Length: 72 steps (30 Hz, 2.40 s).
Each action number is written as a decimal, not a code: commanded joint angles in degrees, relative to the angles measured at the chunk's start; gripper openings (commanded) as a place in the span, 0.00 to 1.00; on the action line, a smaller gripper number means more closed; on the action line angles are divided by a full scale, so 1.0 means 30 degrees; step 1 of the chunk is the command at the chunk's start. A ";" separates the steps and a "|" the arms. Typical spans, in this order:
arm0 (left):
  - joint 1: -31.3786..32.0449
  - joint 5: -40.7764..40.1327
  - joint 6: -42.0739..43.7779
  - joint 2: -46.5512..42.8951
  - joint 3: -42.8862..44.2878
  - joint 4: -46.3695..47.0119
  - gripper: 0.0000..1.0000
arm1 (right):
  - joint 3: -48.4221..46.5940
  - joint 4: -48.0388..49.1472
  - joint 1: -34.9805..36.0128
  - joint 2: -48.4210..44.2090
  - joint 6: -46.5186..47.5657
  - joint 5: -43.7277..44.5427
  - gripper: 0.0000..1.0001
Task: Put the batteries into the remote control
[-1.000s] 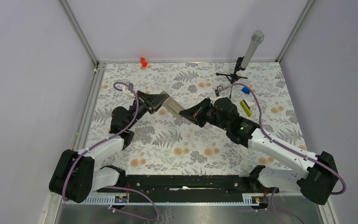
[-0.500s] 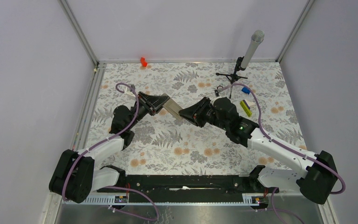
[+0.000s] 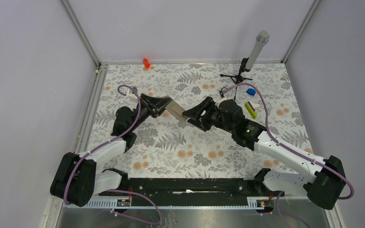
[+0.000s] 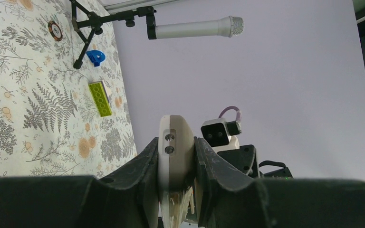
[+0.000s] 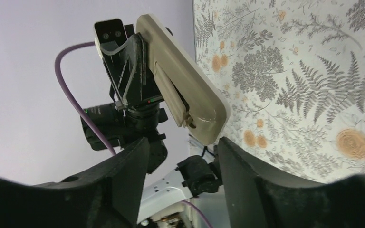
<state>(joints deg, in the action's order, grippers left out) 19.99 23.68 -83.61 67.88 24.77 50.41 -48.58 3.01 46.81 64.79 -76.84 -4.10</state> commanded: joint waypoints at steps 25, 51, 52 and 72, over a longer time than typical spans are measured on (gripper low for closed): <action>0.0101 0.4324 0.0856 0.0614 0.2068 0.0906 0.00 | -0.3129 0.1056 0.0072 0.1908 1.9044 -0.1528 0.86; 0.0163 0.4718 0.0245 0.1046 0.1849 0.2486 0.00 | -0.3826 -0.0478 -0.0365 0.1885 1.3610 -0.0765 0.83; 0.0163 0.4727 0.0263 0.1050 0.1871 0.2489 0.00 | -0.3694 -0.0460 -0.0455 0.1611 1.3452 -0.1094 0.86; 0.0163 0.7308 -0.1293 0.1569 0.2249 0.5102 0.00 | -0.0171 0.3288 -0.1228 0.0668 0.9388 -0.6694 0.49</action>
<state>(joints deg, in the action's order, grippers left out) 20.29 43.03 -83.99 71.44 29.26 56.49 -49.52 7.05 43.46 67.33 -45.65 -22.35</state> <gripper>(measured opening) 0.270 0.575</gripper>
